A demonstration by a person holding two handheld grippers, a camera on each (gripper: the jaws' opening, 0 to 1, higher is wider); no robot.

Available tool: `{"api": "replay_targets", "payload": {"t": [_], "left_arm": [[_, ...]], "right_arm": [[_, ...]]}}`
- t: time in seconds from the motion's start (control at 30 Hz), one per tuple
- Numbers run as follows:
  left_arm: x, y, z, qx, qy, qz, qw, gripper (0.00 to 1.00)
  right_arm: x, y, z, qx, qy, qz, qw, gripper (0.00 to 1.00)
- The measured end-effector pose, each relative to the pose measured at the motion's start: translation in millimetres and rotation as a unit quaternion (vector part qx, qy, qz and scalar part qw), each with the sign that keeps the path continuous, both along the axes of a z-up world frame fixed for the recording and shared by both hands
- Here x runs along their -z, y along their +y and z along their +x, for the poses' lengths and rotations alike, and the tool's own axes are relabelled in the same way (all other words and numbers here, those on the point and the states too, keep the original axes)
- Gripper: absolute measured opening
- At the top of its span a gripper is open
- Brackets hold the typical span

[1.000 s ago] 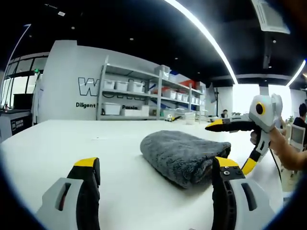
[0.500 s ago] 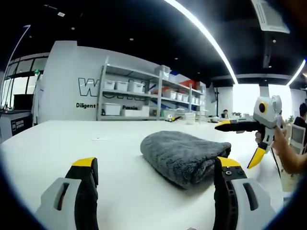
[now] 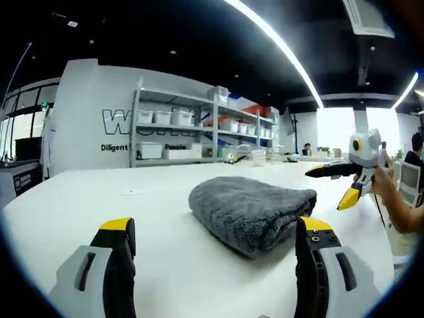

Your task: Open the folded towel by lifting each exposed corner and separating the folded layers until the towel lies flat within the target outline without major curled edges

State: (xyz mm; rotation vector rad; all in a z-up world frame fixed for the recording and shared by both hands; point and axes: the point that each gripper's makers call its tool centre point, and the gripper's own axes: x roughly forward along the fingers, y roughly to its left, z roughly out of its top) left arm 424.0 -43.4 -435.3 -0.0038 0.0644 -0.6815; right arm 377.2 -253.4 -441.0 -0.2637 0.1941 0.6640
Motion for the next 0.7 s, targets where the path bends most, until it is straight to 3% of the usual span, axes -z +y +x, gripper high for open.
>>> {"api": "replay_targets", "payload": {"t": [0.27, 0.5, 0.6, 0.7], "left_arm": [[-1.3, 3.0, 1.2, -0.004, 0.001, -0.006, 1.0, 0.99], [-3.2, 4.9, 1.8, -0.004, 0.001, -0.013, 0.9999, 0.99], [-3.2, 5.3, 2.4, -0.005, 0.003, -0.018, 0.9998, 0.99], [-3.2, 5.4, 2.6, -0.005, 0.002, -0.016, 0.9999, 0.99]], "right_arm": [[10.7, -23.3, -0.6, 0.028, 0.01, 0.002, 0.9996, 0.95], [12.3, -30.4, 3.0, 0.034, 0.008, 0.002, 0.9994, 0.77], [14.6, -26.1, 2.1, 0.024, 0.008, -0.007, 0.9997, 0.59], [16.7, -20.3, 4.3, 0.021, 0.011, 0.0, 0.9997, 0.49]]}}
